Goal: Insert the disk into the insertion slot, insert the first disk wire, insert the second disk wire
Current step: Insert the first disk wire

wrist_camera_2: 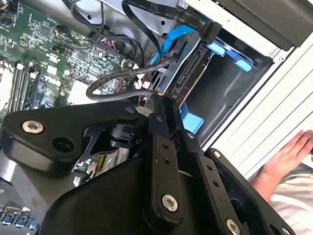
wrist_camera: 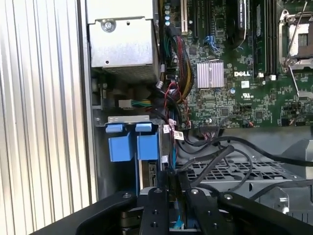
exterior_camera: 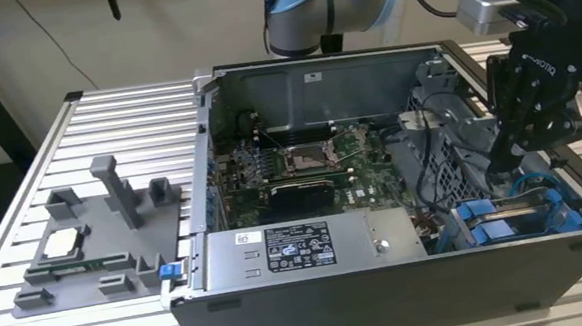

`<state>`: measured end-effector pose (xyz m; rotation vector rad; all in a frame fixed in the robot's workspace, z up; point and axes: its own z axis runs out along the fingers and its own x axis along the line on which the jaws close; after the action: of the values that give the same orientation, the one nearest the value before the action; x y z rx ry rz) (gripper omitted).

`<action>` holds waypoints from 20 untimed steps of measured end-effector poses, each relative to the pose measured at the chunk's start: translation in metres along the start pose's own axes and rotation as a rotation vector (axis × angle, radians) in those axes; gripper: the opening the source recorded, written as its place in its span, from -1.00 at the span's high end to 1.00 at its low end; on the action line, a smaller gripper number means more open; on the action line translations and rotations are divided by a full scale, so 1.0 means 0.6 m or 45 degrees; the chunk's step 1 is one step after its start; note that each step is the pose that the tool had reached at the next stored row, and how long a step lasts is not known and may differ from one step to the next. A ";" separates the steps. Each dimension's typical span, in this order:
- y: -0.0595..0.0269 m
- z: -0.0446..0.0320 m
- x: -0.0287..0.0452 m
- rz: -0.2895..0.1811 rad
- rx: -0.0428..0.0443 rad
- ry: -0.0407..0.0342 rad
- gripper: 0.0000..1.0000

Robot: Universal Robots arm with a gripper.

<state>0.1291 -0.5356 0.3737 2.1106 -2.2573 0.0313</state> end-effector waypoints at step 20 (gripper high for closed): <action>-0.011 0.025 0.025 -0.032 0.049 0.0097 1.00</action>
<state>0.1345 -0.5516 0.3593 2.1537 -2.2436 0.0826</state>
